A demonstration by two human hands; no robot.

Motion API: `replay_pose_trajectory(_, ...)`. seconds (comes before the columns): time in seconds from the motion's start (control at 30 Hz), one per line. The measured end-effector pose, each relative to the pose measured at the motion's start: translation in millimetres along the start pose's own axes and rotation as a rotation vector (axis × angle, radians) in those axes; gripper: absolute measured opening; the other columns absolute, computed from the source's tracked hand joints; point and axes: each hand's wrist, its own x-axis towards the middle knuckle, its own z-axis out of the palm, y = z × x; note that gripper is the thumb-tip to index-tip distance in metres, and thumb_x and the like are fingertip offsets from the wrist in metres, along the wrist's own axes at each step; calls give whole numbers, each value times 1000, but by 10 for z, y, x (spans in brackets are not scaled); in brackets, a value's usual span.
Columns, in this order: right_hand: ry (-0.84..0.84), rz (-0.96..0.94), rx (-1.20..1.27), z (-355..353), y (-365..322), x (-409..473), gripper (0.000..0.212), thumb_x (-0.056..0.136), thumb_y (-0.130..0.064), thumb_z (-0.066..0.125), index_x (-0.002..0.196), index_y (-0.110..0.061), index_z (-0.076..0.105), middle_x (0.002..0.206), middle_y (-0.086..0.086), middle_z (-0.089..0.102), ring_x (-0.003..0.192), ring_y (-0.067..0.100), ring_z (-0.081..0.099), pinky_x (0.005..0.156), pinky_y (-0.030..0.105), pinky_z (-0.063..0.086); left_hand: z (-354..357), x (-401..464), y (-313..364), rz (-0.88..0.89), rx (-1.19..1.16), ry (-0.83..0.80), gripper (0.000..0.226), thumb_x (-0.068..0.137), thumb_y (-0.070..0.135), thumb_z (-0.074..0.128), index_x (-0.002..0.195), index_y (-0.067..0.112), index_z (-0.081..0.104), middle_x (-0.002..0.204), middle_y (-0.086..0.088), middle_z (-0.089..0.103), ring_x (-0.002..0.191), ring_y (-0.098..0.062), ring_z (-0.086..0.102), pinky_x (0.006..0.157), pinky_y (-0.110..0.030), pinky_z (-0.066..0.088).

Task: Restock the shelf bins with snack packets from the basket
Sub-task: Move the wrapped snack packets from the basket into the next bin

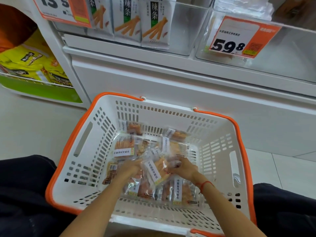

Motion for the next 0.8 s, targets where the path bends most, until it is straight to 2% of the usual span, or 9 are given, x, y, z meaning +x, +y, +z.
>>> replay_pose_trajectory(0.07, 156, 13, -197, 71, 55, 16, 34, 81, -31, 73, 107, -17, 55, 85, -8, 63, 65, -1, 54, 50, 9, 36, -28, 45, -12, -20, -60, -5, 22, 95, 11, 54, 113, 3, 62, 83, -4, 66, 72, -15, 64, 74, -34, 54)
replay_pose_trajectory(0.17, 254, 10, -395, 143, 104, 58, 25, 81, -39, 71, 77, -22, 53, 73, -12, 54, 65, 4, 51, 50, 12, 30, 15, 20, 18, -13, -93, -35, 17, 97, 16, 48, 101, 6, 60, 87, -5, 65, 78, -18, 64, 72, -33, 53)
replay_pose_trajectory(0.27, 225, 49, -390, 207, 161, 135, 47, 76, -45, 73, 105, -15, 51, 104, -1, 59, 94, 15, 57, 73, 23, 47, 74, 8, 57, 6, -75, -66, 17, 92, 17, 46, 87, 9, 60, 90, -4, 66, 83, -18, 64, 79, -34, 51)
replay_pose_trajectory(0.4, 196, 106, -321, 275, 178, 213, 57, 72, -35, 77, 111, -11, 43, 99, 3, 65, 92, 21, 65, 77, 36, 56, 144, 3, 79, 44, -47, -152, 16, 86, 18, 54, 100, 11, 57, 92, 0, 57, 83, -14, 58, 78, -35, 54)
replay_pose_trajectory(0.5, 106, 167, -238, 208, 79, 165, 19, 77, -20, 76, 76, -10, 60, 75, 4, 66, 69, 13, 65, 67, 21, 57, 140, -30, 82, 137, 91, -173, 24, 91, 21, 60, 113, 14, 55, 106, 0, 58, 97, -15, 57, 82, -30, 50)
replay_pose_trajectory(0.57, 48, 160, -212, 90, -16, 92, 28, 82, -16, 71, 61, -13, 53, 60, -1, 53, 51, 4, 49, 45, 6, 41, 88, -91, 119, 202, 120, -188, 42, 91, 22, 61, 130, 12, 48, 119, -3, 58, 108, -18, 57, 90, -30, 48)
replay_pose_trajectory(0.67, 17, 6, -107, -155, -302, -66, 16, 92, -16, 59, 91, -3, 67, 91, 11, 68, 73, 6, 60, 54, 6, 46, 4, -308, 323, 359, 119, -157, 60, 92, 21, 59, 144, 17, 28, 133, -11, 49, 118, -21, 51, 92, -28, 42)
replay_pose_trajectory(0.77, 23, -164, -101, -480, -695, -227, 28, 91, -7, 57, 107, 15, 59, 111, 29, 63, 97, 38, 63, 84, 32, 57, -105, -550, 631, 528, 38, -111, 49, 92, 28, 59, 135, 20, 36, 137, 3, 46, 113, -9, 50, 93, -25, 43)
replay_pose_trajectory(0.8, 28, -197, -122, -606, -836, -297, 29, 88, -7, 61, 106, 15, 59, 108, 28, 64, 98, 37, 64, 87, 34, 56, -146, -614, 735, 579, 23, -101, 55, 89, 35, 62, 137, 21, 37, 140, 5, 43, 118, -10, 48, 98, -29, 42)
